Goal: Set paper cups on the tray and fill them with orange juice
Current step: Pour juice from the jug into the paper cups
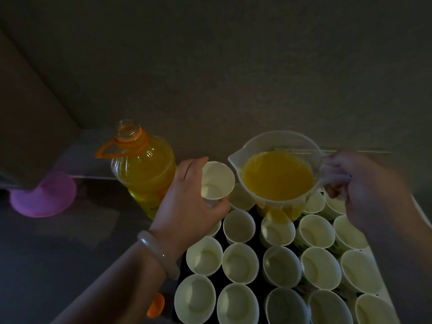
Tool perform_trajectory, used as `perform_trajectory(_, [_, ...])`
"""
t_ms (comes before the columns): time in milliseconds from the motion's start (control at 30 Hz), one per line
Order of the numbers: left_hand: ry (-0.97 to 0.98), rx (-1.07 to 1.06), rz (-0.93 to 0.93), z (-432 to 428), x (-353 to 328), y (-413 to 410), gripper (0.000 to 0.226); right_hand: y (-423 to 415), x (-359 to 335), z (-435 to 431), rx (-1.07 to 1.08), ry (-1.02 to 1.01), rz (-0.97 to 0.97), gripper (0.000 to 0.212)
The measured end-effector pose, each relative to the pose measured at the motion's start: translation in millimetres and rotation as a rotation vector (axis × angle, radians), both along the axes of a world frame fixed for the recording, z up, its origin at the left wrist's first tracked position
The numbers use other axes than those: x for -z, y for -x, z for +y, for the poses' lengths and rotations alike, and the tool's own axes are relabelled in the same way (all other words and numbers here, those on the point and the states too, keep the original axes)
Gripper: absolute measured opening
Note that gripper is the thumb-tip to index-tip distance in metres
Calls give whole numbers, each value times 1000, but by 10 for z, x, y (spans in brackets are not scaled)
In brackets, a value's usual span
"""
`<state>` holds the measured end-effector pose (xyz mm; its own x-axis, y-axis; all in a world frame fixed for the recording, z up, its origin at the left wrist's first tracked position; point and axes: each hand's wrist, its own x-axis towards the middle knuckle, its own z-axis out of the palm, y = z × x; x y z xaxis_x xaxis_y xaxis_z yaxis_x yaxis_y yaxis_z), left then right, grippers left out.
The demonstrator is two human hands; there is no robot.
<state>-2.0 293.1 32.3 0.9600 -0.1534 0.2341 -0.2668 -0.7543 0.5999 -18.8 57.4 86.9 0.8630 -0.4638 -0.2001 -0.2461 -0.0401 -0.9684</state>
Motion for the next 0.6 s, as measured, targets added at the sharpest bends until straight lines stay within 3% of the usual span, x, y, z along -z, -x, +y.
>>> perform_trajectory(600, [39,41,34,65,45,-2,83,-207,-172,132,-170,301,86,28])
